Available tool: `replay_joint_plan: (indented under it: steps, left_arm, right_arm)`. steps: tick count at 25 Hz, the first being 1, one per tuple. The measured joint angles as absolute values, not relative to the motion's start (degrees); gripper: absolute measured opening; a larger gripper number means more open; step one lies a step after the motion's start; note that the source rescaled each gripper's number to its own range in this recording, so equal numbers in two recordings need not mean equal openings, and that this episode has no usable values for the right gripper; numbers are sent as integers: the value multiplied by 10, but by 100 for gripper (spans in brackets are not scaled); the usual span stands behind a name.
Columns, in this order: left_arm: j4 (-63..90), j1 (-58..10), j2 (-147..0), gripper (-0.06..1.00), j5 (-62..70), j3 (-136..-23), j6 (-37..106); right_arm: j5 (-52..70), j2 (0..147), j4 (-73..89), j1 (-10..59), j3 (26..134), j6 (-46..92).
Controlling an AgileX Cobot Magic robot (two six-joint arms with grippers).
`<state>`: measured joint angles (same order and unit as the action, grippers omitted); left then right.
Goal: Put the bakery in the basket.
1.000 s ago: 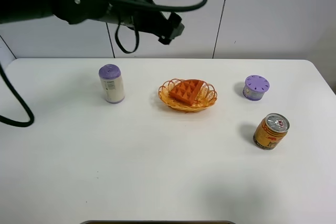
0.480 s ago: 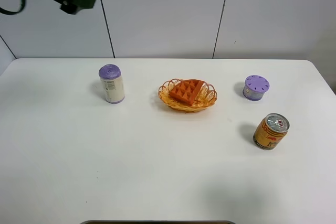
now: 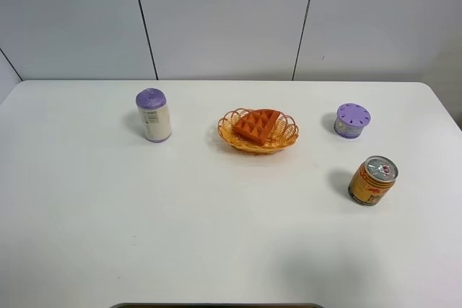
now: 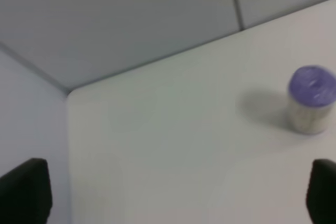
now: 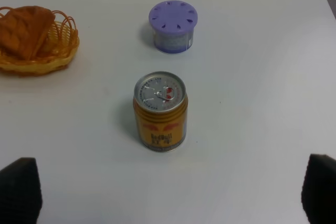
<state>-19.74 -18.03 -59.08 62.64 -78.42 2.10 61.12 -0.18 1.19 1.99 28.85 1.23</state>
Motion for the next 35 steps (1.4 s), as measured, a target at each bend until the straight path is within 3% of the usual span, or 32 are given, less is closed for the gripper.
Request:
replay_joint_plan:
  steps: [9,16,35]
  left_arm:
    - [-198,-77,-478,100,690,-785,42]
    - [-163,-63,-389,100,697,-759,42]
    - [-58,-63,-64,100,643,-396,-5]
  right_arm:
    - [611,-2,12,20,288,12]
    - [611,-2,12,20,288,12]
    - [611,-2,12,20,288,12]
